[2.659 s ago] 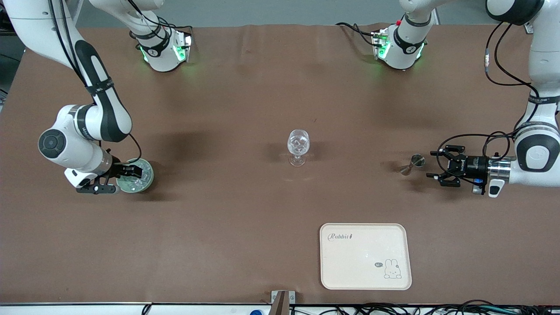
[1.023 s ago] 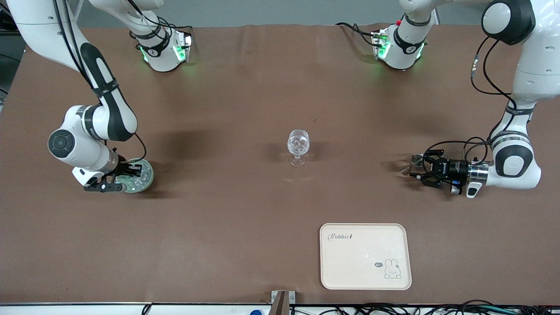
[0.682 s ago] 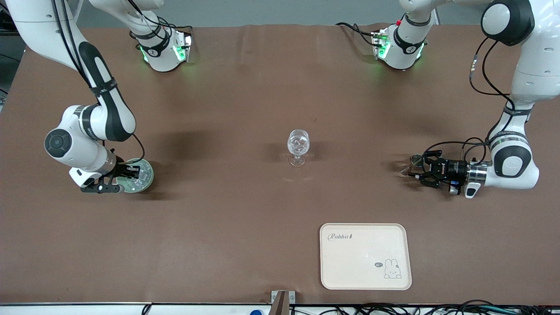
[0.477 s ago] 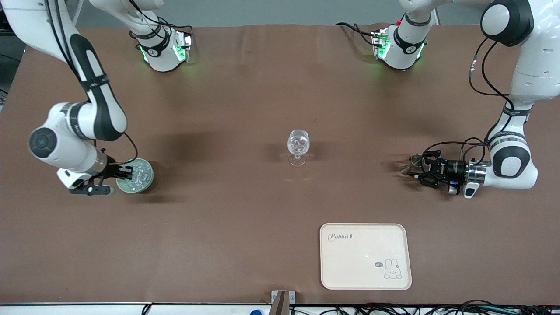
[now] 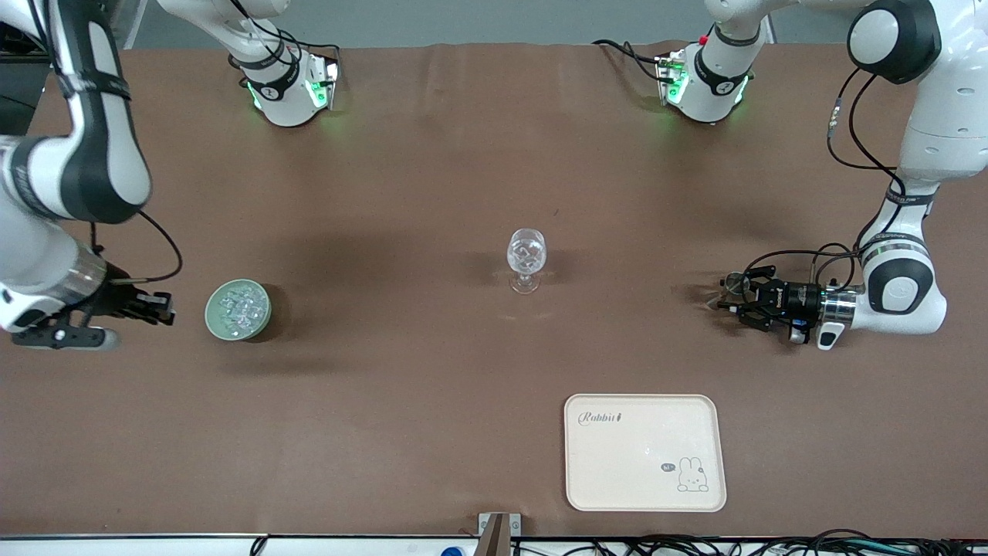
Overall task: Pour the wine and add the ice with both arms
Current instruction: 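Lift the ice cube with the right gripper while the left gripper lifts the jigger, then carry the silver jigger with the left gripper over the wine glass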
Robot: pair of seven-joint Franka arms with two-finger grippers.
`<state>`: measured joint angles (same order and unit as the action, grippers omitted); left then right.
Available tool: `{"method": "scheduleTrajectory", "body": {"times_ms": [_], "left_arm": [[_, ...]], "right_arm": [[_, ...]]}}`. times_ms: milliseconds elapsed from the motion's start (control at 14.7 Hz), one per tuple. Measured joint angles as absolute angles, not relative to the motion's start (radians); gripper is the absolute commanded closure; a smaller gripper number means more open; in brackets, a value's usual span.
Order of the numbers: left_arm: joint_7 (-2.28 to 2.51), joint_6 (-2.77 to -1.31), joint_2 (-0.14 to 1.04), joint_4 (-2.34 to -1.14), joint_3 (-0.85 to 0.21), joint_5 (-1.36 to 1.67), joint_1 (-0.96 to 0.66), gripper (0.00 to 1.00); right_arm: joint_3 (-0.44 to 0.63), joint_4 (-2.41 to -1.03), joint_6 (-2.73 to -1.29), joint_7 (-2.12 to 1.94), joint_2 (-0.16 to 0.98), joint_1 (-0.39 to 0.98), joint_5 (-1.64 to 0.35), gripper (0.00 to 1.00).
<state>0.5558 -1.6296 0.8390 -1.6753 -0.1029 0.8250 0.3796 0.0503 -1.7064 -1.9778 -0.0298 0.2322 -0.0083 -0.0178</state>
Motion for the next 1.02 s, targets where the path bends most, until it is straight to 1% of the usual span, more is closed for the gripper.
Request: {"method": "scheduleTrajectory", "body": {"times_ms": [205, 477, 750, 1023], "left_arm": [[0.556, -1.630, 0.844, -1.675, -0.103, 0.825, 0.380, 0.71], [0.556, -1.630, 0.846, -1.675, -0.103, 0.837, 0.381, 0.85], [0.616, -1.623, 0.846, -1.662, -0.123, 0.851, 0.383, 0.98], [0.676, -1.601, 0.834, -1.631, -0.219, 0.851, 0.389, 0.99]], "right_arm": [[0.045, -1.602, -1.805, 0.007, 0.192, 0.000, -0.018, 0.94], [0.040, -1.592, -1.683, 0.041, 0.103, 0.039, -0.018, 0.94], [0.041, -1.647, -1.665, 0.048, 0.024, 0.043, -0.017, 0.94], [0.050, -1.669, -1.672, 0.048, 0.010, 0.042, -0.017, 0.94]]}}
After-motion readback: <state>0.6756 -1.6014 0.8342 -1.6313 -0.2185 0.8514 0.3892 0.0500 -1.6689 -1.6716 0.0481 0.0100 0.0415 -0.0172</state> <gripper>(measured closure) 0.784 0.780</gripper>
